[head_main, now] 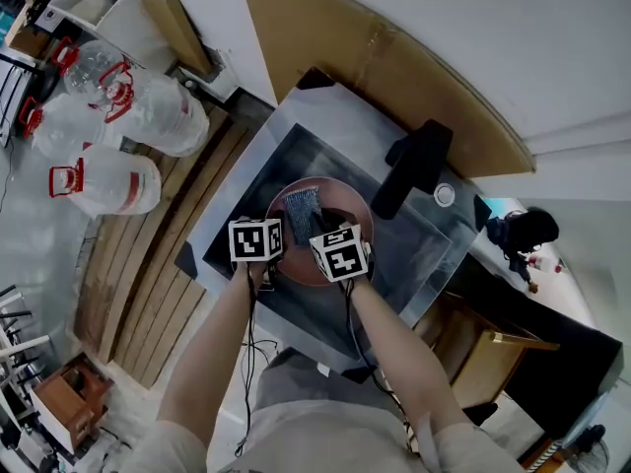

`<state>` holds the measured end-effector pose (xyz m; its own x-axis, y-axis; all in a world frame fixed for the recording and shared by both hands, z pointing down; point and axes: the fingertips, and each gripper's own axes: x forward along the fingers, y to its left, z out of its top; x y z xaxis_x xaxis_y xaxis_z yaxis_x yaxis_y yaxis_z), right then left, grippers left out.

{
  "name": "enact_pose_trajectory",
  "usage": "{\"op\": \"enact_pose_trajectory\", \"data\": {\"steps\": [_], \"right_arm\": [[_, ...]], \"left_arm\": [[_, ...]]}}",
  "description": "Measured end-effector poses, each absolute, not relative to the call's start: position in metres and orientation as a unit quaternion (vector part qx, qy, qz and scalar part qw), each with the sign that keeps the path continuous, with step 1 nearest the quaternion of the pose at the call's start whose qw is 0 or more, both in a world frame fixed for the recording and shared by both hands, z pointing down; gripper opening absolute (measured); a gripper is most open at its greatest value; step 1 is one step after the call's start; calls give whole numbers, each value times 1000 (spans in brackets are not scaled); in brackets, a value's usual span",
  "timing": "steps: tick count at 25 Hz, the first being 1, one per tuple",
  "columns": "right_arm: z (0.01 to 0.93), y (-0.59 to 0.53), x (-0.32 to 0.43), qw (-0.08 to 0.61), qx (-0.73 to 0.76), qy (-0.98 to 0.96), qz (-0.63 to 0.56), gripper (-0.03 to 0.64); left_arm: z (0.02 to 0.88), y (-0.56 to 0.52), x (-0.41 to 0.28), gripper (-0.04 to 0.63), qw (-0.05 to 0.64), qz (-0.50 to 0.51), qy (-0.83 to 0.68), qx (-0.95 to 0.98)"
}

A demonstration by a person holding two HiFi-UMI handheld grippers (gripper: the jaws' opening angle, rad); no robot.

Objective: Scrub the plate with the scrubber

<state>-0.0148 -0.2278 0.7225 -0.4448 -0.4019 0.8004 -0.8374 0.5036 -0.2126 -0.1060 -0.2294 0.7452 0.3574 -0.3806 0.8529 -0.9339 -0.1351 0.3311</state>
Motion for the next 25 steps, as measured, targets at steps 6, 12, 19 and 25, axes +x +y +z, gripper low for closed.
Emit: {"op": "enact_pose_trajectory", "data": {"steps": [6,12,19,25], "right_arm": [[728,-256,3,461,390,-781,159,84],[733,-260,34,531,380,-751,104,83],[734,-215,52,596,299,-733,130,75],[736,-157,24,615,210,-754,97,75]], "left_arm": [[747,-231,-104,87,443,316,-465,699],[748,-231,-105,86,447,317,-464,696],[746,-230,-106,86,451,313,-478,686],[747,-231,-109,83,472,289,-485,678]]}}
